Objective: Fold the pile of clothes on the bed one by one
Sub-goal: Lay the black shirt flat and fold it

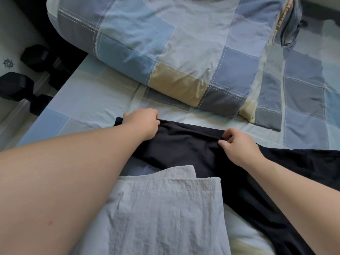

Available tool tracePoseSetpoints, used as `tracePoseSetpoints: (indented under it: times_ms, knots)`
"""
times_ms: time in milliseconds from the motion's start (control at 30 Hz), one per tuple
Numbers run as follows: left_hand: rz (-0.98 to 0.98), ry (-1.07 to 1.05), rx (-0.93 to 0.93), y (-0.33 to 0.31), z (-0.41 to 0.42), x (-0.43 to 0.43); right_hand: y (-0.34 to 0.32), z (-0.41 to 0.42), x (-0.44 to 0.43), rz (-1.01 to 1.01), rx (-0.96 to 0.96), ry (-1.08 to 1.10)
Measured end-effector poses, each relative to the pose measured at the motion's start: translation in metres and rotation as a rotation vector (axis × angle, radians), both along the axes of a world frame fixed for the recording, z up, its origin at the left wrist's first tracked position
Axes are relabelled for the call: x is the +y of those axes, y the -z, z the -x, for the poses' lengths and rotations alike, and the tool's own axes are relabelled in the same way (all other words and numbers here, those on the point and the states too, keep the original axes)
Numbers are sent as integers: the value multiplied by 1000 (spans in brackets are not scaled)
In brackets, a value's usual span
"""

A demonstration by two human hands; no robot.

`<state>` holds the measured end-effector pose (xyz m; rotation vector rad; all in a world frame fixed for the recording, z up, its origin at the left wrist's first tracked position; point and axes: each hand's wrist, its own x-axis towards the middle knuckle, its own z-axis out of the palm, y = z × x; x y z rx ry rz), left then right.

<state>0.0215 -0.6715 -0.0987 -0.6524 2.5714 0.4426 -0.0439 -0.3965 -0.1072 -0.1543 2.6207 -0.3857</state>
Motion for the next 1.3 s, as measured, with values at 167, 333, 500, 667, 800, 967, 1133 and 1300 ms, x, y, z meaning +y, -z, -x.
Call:
tracePoseSetpoints:
  times_ms: [167, 333, 500, 667, 800, 967, 1133, 1300]
  knots:
    - [69, -28, 24, -1, 7, 9, 1, 3, 13, -112, -63, -69]
    - [65, -55, 7, -3, 8, 16, 14, -6, 17, 43, 194, -83]
    - [76, -98, -94, -20, 16, 30, 7, 1, 31, 262, -7, -30]
    - [88, 198, -41, -57, 51, 99, -20, 20, 108, 174, 105, -106]
    - [-152, 396, -64, -78, 71, 183, -29, 40, 181, -260, 45, -156]
    - [-132, 424, -182, -41, 65, 264, -18, 37, 236, -305, -57, -166]
    - [-13, 322, -136, -17, 59, 274, -8, 41, 248, -78, -82, -138]
    - [41, 296, -9, -12, 49, 266, -11, 42, 246, 29, 88, -94]
